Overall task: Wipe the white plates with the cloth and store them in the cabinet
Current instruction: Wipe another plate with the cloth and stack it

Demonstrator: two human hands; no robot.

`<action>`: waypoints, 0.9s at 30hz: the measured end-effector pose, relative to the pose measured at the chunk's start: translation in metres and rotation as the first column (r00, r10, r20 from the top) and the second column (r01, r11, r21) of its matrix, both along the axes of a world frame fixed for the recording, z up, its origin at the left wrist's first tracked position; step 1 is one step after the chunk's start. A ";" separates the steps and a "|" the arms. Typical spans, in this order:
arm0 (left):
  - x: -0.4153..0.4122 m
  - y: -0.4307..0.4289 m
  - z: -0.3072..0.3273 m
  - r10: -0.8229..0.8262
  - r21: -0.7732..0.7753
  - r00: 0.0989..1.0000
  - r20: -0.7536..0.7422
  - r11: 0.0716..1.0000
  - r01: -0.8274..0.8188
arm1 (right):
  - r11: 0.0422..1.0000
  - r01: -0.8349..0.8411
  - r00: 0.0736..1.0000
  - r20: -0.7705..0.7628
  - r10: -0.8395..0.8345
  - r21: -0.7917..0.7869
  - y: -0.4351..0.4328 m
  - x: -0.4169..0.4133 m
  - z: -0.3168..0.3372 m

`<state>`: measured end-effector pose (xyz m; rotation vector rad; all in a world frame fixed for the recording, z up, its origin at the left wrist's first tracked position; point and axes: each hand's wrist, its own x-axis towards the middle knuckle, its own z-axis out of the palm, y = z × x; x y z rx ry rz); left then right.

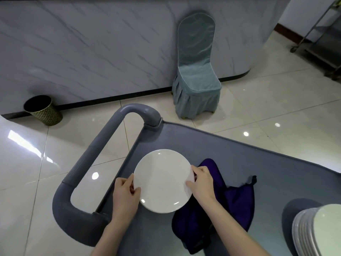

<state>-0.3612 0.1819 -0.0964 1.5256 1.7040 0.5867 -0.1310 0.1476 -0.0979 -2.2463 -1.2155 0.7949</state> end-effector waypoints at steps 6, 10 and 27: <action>0.035 -0.022 0.018 0.012 0.153 0.998 -0.057 0.988 -0.003 | 0.990 -0.034 0.996 -0.073 0.044 0.134 -0.035 0.032 0.028; 0.110 -0.052 0.040 -0.233 0.201 0.971 0.060 0.955 0.217 | 0.970 -0.014 0.999 0.048 0.003 0.242 -0.098 0.085 0.057; 0.363 -0.188 0.049 -0.743 0.075 0.665 0.077 0.669 0.739 | 0.827 0.561 0.789 0.277 -0.548 0.038 -0.349 0.279 0.079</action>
